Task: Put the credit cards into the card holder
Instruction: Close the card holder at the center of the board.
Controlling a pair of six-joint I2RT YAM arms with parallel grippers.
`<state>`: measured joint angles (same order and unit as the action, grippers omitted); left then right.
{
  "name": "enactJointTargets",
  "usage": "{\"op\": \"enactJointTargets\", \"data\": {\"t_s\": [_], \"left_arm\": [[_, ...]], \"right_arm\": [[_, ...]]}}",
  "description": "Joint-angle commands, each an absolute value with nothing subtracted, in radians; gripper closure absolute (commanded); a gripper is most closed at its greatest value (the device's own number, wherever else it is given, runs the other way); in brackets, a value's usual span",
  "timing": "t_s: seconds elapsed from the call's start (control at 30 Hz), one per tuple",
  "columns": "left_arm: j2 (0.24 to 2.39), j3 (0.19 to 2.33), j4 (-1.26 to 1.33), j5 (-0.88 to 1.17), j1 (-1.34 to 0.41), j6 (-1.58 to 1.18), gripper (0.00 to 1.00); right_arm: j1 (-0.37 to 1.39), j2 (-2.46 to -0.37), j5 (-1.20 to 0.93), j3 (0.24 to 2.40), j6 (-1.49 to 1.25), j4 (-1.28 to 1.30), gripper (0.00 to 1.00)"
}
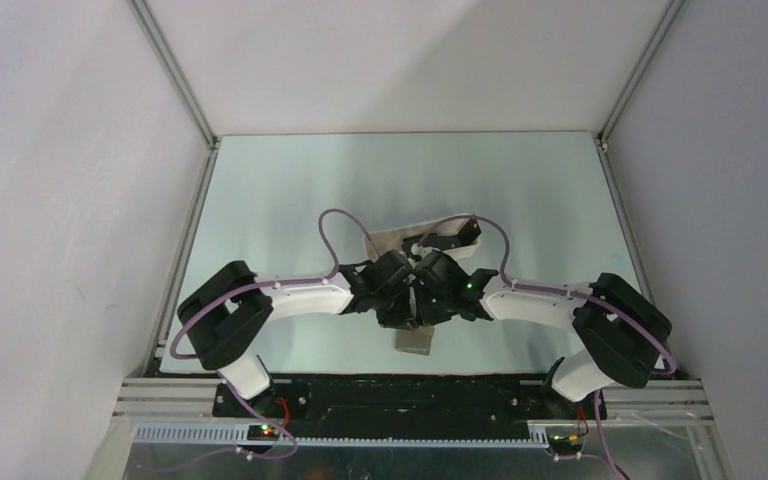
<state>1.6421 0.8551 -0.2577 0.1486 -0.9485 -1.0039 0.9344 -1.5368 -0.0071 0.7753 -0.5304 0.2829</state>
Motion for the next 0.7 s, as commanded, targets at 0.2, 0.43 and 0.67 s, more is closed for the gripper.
{"op": "enactJointTargets", "data": {"t_s": [0.2, 0.43, 0.67], "left_arm": [[1.659, 0.85, -0.266, 0.11, -0.953, -1.01, 1.0], [1.648, 0.856, -0.265, 0.109, -0.953, -1.002, 1.0], [1.602, 0.869, -0.248, 0.113, -0.951, -1.001, 0.99]], "right_arm": [[0.967, -1.62, 0.066, 0.722, -0.535, 0.495, 0.9], [0.893, -1.371, -0.053, 0.724, -0.549, 0.517, 0.37], [0.74, -1.225, -0.21, 0.714, -0.535, 0.523, 0.31]]}}
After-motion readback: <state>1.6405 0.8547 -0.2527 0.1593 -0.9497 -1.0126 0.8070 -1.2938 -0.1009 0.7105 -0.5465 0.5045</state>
